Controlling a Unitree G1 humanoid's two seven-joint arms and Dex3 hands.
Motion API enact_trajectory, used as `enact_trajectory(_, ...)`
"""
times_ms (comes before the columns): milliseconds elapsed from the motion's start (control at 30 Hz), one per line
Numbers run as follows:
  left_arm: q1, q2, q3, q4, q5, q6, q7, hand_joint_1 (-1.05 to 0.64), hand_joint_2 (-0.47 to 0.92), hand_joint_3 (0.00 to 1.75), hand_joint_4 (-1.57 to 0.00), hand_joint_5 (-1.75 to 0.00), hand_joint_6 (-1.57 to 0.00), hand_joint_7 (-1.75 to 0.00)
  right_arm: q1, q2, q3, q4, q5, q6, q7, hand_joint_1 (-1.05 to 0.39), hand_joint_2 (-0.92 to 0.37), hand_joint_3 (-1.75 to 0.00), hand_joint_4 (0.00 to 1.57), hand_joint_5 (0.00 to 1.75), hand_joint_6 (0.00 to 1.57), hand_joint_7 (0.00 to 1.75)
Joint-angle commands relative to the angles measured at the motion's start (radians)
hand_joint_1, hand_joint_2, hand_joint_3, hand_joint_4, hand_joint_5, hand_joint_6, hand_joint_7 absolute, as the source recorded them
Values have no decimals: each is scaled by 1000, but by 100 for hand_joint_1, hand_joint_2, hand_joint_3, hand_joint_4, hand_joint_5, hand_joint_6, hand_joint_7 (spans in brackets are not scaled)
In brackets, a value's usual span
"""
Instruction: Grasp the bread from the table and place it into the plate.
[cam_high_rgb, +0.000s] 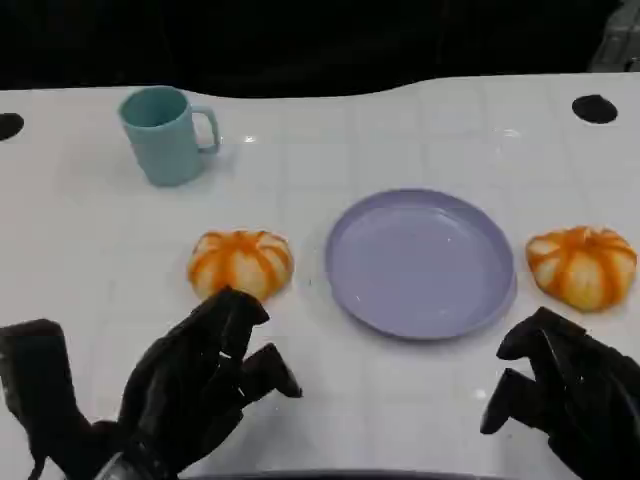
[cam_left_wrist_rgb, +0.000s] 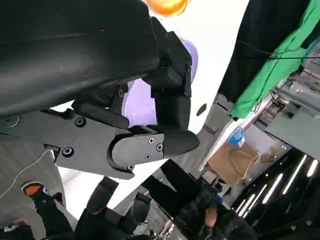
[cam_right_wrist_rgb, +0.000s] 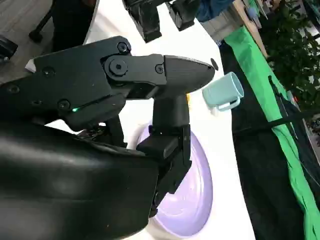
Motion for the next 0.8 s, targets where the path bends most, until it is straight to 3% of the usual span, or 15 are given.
enact_trajectory(33,10,13,3,-11,0,-3,0,-55,92,43,-73,-175,-45,-174,0,-12,0,-6,-1,-2,-3,-42,-92,-44,65,175,53,157)
enact_trajectory(800,27,9,-12,-32,16,-11,17,-54,92,48,-74,-175,-47,-174,-1,-10,0,-19,-4,12,-20,-43,-92,-42,66,175,54,157)
